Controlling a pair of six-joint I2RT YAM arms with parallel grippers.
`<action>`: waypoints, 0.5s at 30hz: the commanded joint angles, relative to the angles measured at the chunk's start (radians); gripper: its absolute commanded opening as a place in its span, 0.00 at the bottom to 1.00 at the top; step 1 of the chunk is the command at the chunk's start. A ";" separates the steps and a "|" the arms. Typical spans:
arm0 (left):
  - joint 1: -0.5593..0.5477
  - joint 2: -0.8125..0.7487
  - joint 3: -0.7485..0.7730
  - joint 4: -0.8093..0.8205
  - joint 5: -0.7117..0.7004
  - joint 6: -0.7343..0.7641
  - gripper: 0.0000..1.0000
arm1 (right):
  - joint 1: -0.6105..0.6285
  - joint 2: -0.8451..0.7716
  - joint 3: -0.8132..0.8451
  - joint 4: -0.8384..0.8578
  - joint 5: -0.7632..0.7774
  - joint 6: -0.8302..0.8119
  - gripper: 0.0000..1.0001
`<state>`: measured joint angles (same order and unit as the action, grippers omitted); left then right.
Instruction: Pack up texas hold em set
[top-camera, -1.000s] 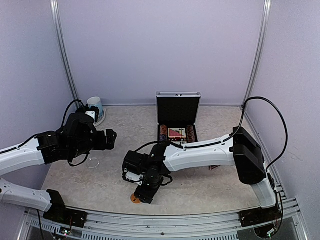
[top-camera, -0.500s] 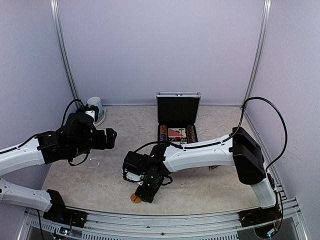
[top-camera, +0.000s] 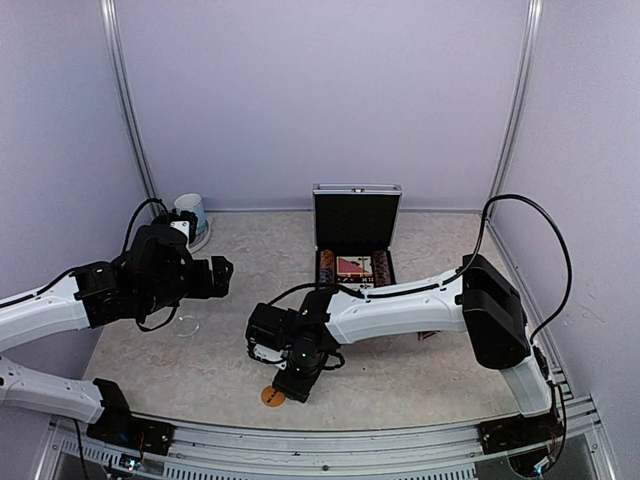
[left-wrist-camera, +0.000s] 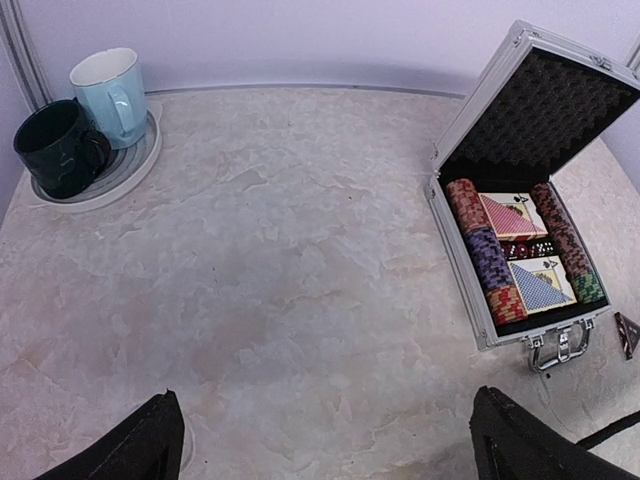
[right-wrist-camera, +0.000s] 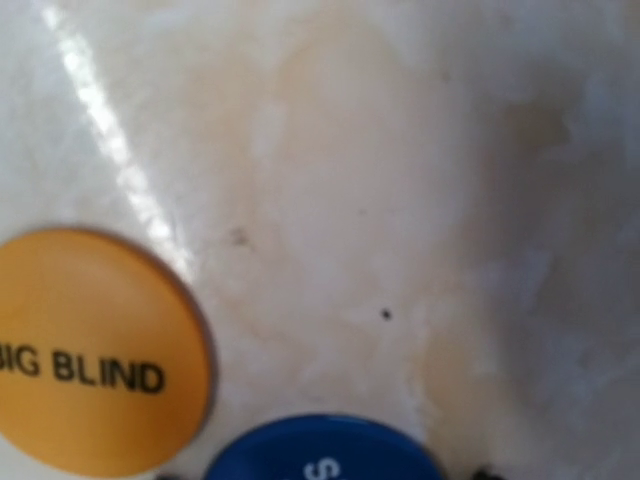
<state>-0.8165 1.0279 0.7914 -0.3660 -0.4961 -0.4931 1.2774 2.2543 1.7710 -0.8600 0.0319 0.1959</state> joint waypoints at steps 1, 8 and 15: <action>0.008 0.004 0.005 0.022 0.010 0.007 0.99 | -0.008 0.074 -0.021 -0.030 0.013 -0.002 0.63; 0.010 0.011 0.006 0.022 0.013 0.007 0.99 | 0.017 0.101 -0.008 -0.043 0.046 -0.008 0.64; 0.012 0.011 0.006 0.021 0.013 0.007 0.99 | 0.027 0.113 -0.022 -0.047 0.085 0.004 0.54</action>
<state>-0.8127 1.0363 0.7914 -0.3656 -0.4850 -0.4927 1.2926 2.2723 1.7966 -0.8696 0.0471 0.1970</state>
